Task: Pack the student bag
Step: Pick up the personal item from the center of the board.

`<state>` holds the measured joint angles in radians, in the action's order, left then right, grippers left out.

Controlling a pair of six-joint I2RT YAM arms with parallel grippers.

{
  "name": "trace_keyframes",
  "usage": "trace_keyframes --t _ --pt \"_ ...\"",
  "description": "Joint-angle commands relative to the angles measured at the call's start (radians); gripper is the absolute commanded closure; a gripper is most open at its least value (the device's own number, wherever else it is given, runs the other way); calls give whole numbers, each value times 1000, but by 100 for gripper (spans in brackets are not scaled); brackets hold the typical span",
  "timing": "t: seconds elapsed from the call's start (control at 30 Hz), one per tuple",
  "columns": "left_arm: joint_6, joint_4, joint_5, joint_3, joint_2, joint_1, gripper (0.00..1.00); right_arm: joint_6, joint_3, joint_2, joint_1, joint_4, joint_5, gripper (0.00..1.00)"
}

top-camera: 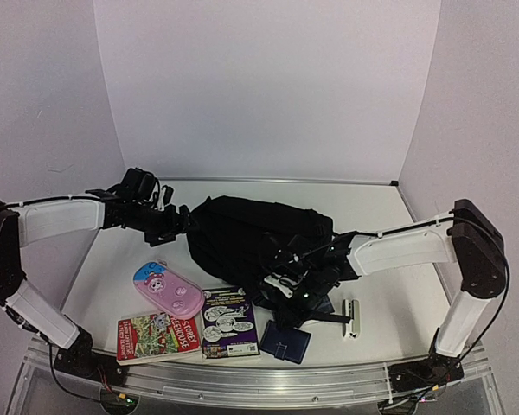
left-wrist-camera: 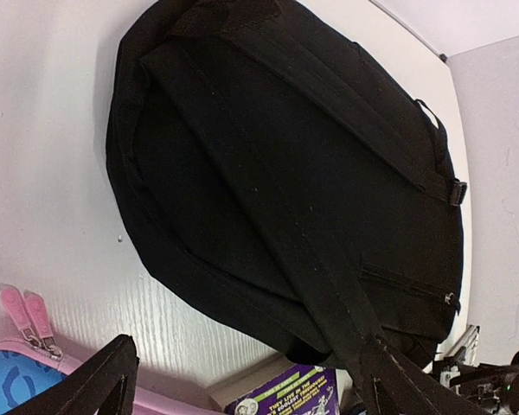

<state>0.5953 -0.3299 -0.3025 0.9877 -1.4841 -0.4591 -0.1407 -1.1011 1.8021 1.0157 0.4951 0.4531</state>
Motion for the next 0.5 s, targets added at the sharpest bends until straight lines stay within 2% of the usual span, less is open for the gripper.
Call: trace_keyframes --t 0.0,0.3,0.47 --pt "-30 74 -76 -29 88 -2 11 -51 -32 -97 7 15 42 100" --pt "-91 219 -214 -65 195 -66 11 -125 -145 -290 -45 1 -87 100" --pt "-128 298 -242 -74 247 -161 11 -274 -268 -308 -82 -60 -255 100"
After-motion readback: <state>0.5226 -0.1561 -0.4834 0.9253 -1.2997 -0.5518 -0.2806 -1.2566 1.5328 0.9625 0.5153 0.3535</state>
